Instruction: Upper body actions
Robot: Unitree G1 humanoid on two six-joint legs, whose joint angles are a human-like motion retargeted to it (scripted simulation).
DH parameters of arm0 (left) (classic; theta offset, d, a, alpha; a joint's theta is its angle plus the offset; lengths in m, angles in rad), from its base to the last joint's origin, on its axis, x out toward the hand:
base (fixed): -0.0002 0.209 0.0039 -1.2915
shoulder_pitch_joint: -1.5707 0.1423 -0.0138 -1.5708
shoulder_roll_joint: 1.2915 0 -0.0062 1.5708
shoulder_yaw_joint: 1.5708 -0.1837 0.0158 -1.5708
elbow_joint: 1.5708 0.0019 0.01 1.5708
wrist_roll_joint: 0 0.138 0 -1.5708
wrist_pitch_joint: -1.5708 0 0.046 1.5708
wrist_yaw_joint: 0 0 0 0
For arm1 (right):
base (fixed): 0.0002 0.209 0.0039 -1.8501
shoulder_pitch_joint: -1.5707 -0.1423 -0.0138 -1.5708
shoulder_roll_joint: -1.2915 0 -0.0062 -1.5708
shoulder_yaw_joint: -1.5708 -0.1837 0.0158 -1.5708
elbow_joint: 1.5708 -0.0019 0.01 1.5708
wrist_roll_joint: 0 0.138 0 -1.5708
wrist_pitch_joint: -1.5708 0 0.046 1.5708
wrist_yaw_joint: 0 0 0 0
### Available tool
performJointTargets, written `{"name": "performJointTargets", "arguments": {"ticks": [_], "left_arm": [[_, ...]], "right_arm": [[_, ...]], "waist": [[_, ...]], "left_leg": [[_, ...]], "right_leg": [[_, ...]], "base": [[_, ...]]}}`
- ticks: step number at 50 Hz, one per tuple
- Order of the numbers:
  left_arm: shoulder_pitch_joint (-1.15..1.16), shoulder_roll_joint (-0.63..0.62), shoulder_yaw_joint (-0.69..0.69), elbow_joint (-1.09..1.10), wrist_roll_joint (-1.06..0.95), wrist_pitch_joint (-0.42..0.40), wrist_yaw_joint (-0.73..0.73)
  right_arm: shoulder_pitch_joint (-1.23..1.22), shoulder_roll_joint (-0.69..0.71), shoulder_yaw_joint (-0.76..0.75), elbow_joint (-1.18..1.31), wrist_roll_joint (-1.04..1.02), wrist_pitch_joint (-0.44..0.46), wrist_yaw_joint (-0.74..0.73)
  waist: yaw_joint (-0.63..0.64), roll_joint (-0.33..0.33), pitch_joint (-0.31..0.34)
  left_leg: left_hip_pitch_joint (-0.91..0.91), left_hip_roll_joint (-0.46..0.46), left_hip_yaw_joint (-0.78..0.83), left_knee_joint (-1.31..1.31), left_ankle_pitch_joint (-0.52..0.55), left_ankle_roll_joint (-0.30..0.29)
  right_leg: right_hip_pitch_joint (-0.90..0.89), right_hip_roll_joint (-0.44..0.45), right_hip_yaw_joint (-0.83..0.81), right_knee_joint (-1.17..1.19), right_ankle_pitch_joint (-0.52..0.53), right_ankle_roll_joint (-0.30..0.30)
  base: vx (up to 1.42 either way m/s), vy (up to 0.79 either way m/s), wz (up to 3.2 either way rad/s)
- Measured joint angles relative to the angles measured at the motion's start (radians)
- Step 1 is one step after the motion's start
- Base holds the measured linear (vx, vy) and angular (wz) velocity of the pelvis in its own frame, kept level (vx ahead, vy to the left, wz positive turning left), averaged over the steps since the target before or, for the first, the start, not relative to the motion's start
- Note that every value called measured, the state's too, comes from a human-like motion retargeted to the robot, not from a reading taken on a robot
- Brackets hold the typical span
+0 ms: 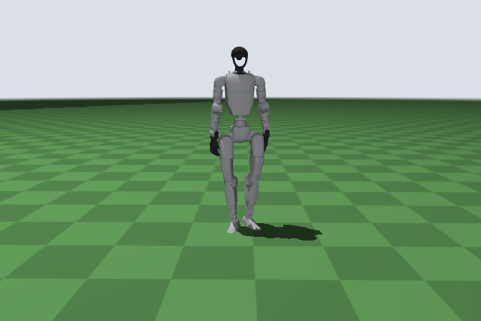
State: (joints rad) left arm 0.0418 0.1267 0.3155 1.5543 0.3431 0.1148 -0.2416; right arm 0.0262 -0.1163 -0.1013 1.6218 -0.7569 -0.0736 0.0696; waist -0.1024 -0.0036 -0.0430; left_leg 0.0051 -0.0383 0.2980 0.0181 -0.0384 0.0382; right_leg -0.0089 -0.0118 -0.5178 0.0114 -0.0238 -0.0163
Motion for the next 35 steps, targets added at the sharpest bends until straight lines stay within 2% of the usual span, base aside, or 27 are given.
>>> {"name": "performJointTargets", "arguments": {"ticks": [35], "left_arm": [[-0.001,0.000,0.004,0.005,0.005,0.003,-0.001]], "right_arm": [[-0.011,0.004,0.000,-0.003,-0.003,0.000,0.026]], "waist": [[-0.007,0.008,-0.019]], "left_leg": [[0.007,0.003,0.008,0.002,-0.006,-0.003]], "right_leg": [[0.004,0.001,0.006,0.005,-0.008,0.002]], "base": [[0.00,0.00,0.00]]}}
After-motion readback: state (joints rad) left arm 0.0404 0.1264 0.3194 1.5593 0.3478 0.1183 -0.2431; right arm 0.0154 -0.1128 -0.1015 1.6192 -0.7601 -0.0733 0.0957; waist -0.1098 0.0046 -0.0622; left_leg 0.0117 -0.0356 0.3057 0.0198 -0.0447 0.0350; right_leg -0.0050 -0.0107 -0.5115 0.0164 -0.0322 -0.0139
